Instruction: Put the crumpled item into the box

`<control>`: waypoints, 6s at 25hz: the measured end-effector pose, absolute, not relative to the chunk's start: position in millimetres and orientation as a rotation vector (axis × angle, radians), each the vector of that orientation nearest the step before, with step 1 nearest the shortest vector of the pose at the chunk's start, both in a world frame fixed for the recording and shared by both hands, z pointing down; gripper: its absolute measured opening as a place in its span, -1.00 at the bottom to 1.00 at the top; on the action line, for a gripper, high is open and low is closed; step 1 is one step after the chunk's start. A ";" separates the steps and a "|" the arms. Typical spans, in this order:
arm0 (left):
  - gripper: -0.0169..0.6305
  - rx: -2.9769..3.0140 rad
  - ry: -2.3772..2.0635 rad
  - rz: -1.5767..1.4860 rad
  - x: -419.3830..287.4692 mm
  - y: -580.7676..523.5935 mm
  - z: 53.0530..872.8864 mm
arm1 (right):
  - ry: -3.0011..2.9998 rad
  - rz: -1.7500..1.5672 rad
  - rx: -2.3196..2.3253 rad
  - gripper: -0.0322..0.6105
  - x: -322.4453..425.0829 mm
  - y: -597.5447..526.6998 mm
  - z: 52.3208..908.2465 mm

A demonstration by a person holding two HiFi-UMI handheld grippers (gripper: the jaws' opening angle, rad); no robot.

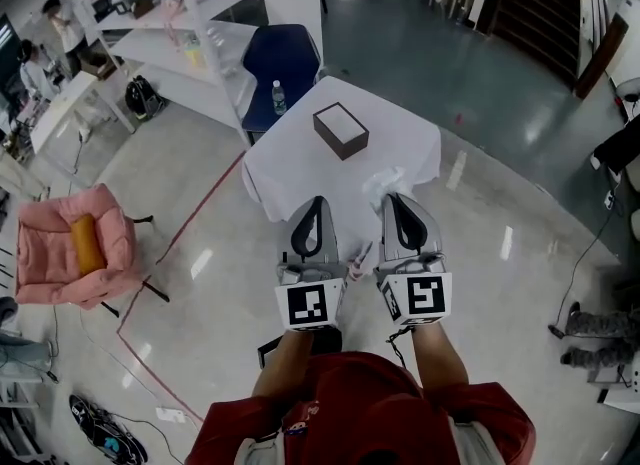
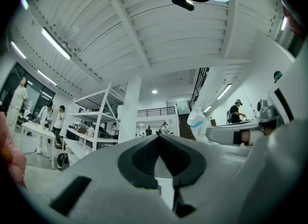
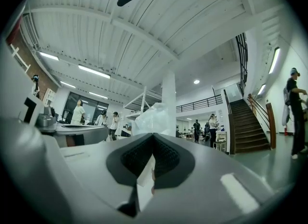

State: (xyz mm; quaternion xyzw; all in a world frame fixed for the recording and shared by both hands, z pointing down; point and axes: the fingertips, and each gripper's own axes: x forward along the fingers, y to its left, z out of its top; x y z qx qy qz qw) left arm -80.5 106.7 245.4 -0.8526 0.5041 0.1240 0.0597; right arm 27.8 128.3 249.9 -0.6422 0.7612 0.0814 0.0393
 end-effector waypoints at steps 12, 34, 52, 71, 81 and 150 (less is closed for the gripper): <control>-0.94 -2.621 1.514 0.389 -99.1 19.4 241.0 | 2.325 0.239 -2.005 -0.89 6.9 42.0 243.4; -0.94 -2.611 1.496 0.347 -40.8 -83.0 242.4 | 2.307 0.241 -1.995 -0.89 64.4 -62.2 244.5; -0.94 -2.525 1.626 0.261 45.8 -145.9 242.6 | 2.379 0.176 -1.871 -0.89 157.8 -133.6 244.5; -0.94 -2.429 1.805 0.140 66.7 -156.7 274.8 | 2.488 0.084 -1.739 -0.89 189.7 -160.8 273.1; -0.94 -2.441 1.807 0.182 43.2 -193.3 278.7 | 2.509 0.057 -1.783 -0.89 172.4 -194.5 287.4; -0.94 -2.608 1.870 0.065 -50.7 -378.9 454.5 | 2.938 -0.987 -2.198 -0.89 82.2 -385.0 626.9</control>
